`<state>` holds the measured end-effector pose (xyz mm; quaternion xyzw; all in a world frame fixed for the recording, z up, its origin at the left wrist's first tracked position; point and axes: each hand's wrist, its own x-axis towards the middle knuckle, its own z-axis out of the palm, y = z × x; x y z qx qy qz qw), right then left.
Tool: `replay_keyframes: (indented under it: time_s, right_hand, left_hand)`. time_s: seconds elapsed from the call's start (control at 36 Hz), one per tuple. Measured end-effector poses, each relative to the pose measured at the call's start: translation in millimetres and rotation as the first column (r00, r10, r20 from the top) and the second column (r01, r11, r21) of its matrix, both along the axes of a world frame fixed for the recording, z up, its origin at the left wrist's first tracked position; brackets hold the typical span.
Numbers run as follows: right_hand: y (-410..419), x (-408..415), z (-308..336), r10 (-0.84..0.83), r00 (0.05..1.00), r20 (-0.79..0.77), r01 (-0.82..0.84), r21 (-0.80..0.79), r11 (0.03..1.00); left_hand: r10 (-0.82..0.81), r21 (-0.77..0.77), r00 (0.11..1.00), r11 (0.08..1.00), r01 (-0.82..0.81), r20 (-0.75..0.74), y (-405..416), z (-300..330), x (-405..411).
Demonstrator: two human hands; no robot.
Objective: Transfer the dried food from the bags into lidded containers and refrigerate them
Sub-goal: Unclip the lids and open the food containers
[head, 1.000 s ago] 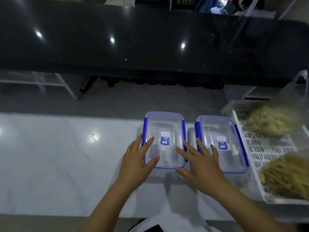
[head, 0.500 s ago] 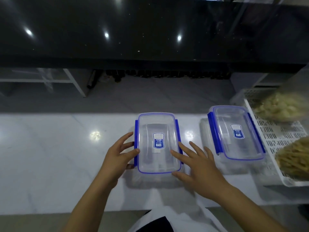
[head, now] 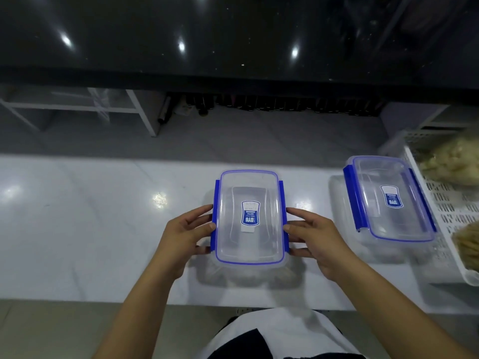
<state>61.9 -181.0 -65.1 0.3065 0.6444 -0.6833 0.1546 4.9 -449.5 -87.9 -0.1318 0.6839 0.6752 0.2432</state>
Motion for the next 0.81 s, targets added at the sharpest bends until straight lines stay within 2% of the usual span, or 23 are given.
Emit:
replay_keyframes:
  time_s: [0.64,0.81]
  right_hand:
    - [-4.9,3.6,-5.4,-0.048,0.999,0.008,0.049,-0.068,0.996]
    - [2.1,6.6,-5.3,-0.056,0.998,0.037,0.061,-0.129,0.99]
  left_hand:
    - [-0.088,0.032,0.996,0.996,0.088,-0.004,-12.6,0.3,-4.5]
    - [-0.082,0.076,0.996,0.994,0.079,0.029,-16.0,-1.6,-2.6]
